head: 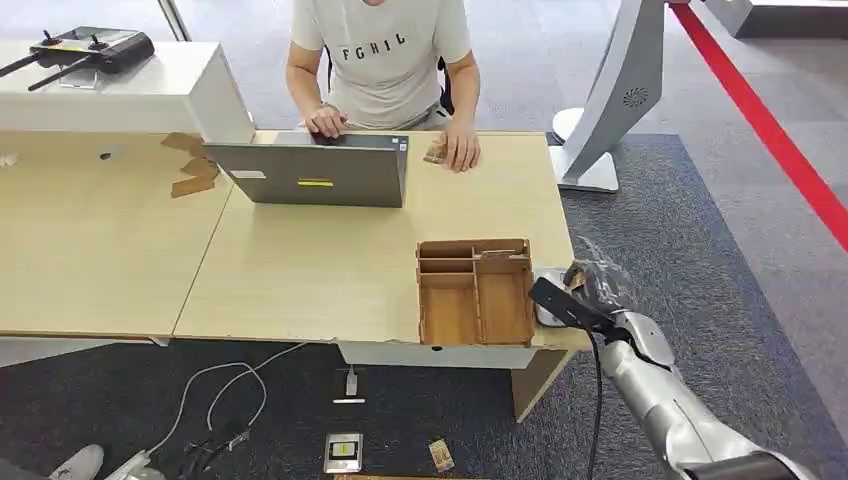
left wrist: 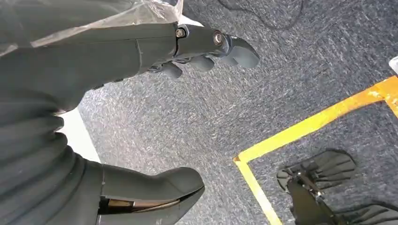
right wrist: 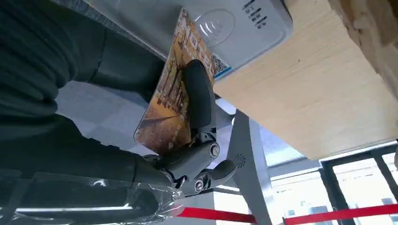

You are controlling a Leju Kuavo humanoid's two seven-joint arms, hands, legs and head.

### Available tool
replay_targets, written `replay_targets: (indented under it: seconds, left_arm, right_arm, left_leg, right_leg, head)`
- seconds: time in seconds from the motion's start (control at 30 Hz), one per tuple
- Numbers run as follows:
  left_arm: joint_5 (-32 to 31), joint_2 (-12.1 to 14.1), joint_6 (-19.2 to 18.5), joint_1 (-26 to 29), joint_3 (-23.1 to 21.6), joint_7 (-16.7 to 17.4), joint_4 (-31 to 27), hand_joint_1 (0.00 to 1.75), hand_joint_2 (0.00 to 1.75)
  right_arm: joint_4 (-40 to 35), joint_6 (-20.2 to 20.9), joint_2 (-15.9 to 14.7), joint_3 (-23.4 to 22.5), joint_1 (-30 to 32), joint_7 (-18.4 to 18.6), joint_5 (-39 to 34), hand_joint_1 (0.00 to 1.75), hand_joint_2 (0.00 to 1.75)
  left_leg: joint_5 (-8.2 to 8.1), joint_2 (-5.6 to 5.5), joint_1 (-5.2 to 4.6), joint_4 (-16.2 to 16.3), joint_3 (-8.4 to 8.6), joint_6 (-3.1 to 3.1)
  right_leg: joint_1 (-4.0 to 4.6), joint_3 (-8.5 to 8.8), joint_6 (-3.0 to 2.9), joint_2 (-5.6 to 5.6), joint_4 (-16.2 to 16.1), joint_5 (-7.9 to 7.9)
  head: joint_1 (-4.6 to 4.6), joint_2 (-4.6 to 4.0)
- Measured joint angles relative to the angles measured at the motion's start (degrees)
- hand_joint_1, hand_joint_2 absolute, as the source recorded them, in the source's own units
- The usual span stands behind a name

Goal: Pass the card to the sensor for recognition and then transmit it.

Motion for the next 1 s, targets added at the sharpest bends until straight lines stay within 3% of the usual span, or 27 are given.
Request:
replay_targets:
  seconds: [0.47, 0.87, 1.0]
  left_arm:
    - [-0.9, -0.6, -0.3, -0.5, 0.0, 0.1, 0.0, 0.00, 1.75]
    - [-1.3, -0.9, -0.2, -0.6, 0.0, 0.1, 0.0, 0.00, 1.75]
    - [-3.2, -1.7, -0.3, -1.1, 0.0, -0.1, -0.4, 0.00, 1.75]
  right_arm:
    - [-1.9, -4.1, 3.1, 0.0, -8.3, -4.8, 2.4, 1.75, 1.75]
    - [-2.3, -4.7, 3.8, 0.0, -9.2, -5.9, 2.4, 1.75, 1.75]
    - [-4.8, -5.4, 6.1, 0.1, -10.1, -8.9, 1.1, 1.75, 1.75]
  left_leg:
    - [0.02, 0.05, 0.01, 0.0, -0.03, -0.02]
    - [0.01, 0.04, 0.00, 0.0, -0.03, -0.01]
    - [0.01, 0.04, 0.01, 0.0, -0.03, -0.02]
  right_leg:
    - [0.01, -0.07, 0.01, 0.02, 0.0, 0.02]
    - [0.00, -0.06, 0.01, 0.02, 0.0, 0.02]
    - [0.01, -0.08, 0.01, 0.02, 0.0, 0.02]
  head:
    - [-0.02, 0.00]
    - [0.00, 0.00]
    - [-0.02, 0.00]
